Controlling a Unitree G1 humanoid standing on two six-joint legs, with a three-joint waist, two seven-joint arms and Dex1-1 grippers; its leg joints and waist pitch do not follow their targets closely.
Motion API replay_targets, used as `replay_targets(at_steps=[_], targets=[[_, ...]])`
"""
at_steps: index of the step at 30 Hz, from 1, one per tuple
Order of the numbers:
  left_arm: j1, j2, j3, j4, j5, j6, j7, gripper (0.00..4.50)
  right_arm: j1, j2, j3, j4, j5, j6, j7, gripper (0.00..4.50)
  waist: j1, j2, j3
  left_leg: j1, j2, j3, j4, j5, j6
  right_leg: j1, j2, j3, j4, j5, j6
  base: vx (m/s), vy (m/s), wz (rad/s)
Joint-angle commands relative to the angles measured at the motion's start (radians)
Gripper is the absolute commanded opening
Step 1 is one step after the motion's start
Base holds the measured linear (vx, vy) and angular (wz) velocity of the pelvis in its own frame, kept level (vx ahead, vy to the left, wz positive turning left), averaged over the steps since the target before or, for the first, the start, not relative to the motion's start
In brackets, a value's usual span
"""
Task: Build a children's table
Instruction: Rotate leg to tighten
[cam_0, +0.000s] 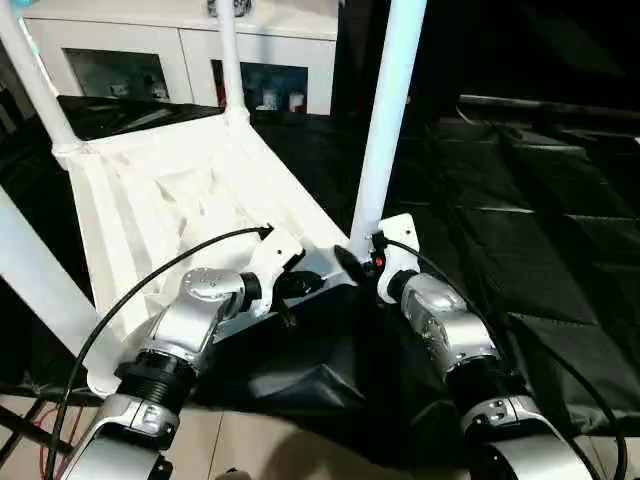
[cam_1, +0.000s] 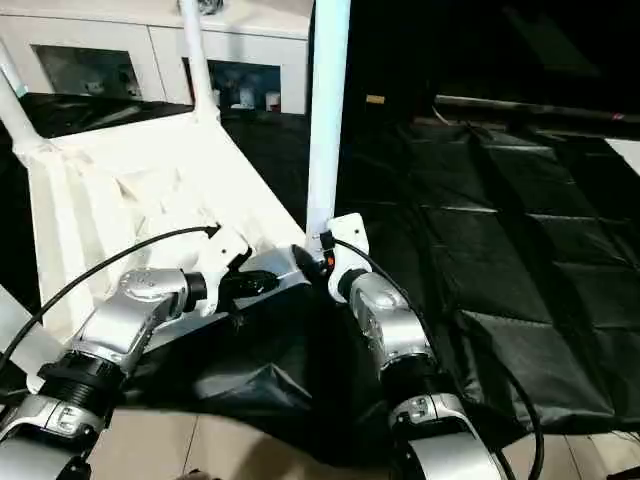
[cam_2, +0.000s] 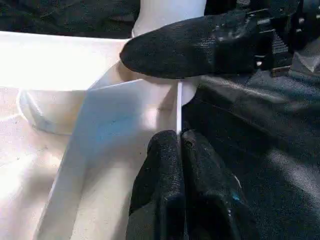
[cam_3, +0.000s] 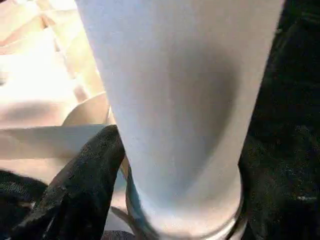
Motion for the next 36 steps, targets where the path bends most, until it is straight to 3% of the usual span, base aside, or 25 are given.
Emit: replay_targets(at_steps=[1,9,15,21,26,32,35,36], targets=[[-0.022,-0.033,-0.033,-0.032,-0.033,-0.040,-0.022,0.00,0.011,0.046,0.129,-0.029,0.018,0.025,0.166,3.83,0.001,0.004,-0.052,0.002,0.042,-0.012,-0.066,-0.235,0.009,0.036,-0.087,0.057,-0.083,-0.228,-0.168,0.000,0.000,0.00],[0.010,0.044,-0.058,-0.077,-0.044,-0.062,-0.153,0.00,0.030,-0.086,0.183,-0.098,0.030,0.031,0.410,3.83,0.003,0.006,-0.058,0.002,0.044,-0.010,-0.057,-0.177,0.039,0.043,-0.085,0.055,-0.067,-0.087,-0.215,0.000,0.000,0.00],[0.034,0.102,-0.074,-0.106,-0.061,-0.078,-0.278,0.00,0.039,-0.157,0.192,-0.130,0.039,0.063,0.555,3.83,0.011,0.006,-0.054,0.004,0.047,-0.009,-0.059,-0.201,0.037,0.042,-0.086,0.054,-0.071,-0.143,-0.215,0.000,0.000,0.00],[0.057,0.151,-0.082,-0.136,-0.077,-0.055,-0.349,0.00,0.054,-0.202,0.221,-0.177,0.054,0.102,0.652,3.18,0.027,0.004,-0.054,0.006,0.049,-0.007,-0.059,-0.199,0.031,0.040,-0.086,0.054,-0.068,-0.142,-0.214,0.000,0.000,0.00],[0.070,0.168,-0.084,-0.152,-0.087,-0.042,-0.382,0.00,0.064,-0.208,0.231,-0.196,0.051,0.117,0.686,2.93,0.029,0.004,-0.053,0.006,0.048,-0.008,-0.061,-0.205,0.024,0.039,-0.087,0.053,-0.071,-0.171,-0.206,0.000,0.000,0.00],[0.076,0.165,-0.080,-0.158,-0.093,-0.036,-0.375,0.00,0.082,-0.197,0.234,-0.216,0.062,0.136,0.675,2.66,0.029,0.001,-0.055,0.004,0.047,-0.007,-0.058,-0.182,0.028,0.040,-0.086,0.054,-0.068,-0.140,-0.210,0.000,0.000,0.00],[0.065,0.136,-0.056,-0.142,-0.085,-0.028,-0.311,0.00,0.088,-0.161,0.204,-0.203,0.061,0.133,0.592,2.65,0.028,0.001,-0.055,0.005,0.047,-0.007,-0.059,-0.184,0.026,0.038,-0.086,0.053,-0.068,-0.142,-0.208,0.000,0.000,0.00],[0.046,0.108,-0.036,-0.117,-0.076,-0.025,-0.248,0.00,0.075,-0.118,0.167,-0.160,0.046,0.130,0.475,2.65,0.024,0.001,-0.050,0.006,0.045,-0.008,-0.062,-0.214,0.016,0.036,-0.088,0.054,-0.075,-0.196,-0.202,0.000,0.000,0.00]])
